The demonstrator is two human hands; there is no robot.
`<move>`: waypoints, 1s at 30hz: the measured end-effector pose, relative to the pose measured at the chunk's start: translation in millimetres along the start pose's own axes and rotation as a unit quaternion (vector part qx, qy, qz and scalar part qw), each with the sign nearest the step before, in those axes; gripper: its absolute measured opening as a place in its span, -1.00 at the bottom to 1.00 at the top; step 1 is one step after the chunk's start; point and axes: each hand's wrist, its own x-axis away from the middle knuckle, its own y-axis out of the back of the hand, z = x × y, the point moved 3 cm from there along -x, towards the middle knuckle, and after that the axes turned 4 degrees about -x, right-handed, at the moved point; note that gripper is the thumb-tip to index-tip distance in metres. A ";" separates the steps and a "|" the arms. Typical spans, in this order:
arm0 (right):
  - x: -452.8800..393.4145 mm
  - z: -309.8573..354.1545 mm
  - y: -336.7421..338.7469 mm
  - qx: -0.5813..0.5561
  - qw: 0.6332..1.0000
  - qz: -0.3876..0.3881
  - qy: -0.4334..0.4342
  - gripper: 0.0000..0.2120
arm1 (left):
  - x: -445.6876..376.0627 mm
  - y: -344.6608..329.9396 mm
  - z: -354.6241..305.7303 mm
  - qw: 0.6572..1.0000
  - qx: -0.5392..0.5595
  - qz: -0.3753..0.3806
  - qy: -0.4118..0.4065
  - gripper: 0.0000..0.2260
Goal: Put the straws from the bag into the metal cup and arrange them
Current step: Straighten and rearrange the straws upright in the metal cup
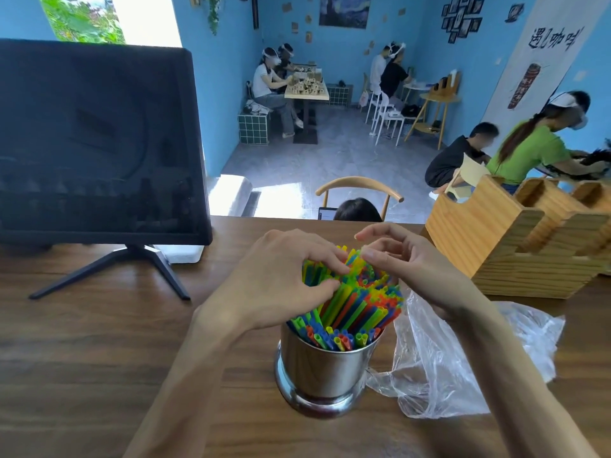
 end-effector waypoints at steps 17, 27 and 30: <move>-22.9 13.9 -9.6 0.099 0.995 0.010 -0.010 -0.80 | -10.1 -7.7 23.9 0.983 0.095 -0.036 0.152 -0.79; -35.7 25.9 -16.2 0.120 0.990 0.074 -0.001 -0.78 | -13.1 -6.8 22.4 0.982 0.108 -0.016 0.156 -0.80; -38.1 26.9 -16.0 0.127 0.989 0.074 0.006 -0.78 | -13.2 -6.3 20.9 0.984 0.106 0.000 0.146 -0.84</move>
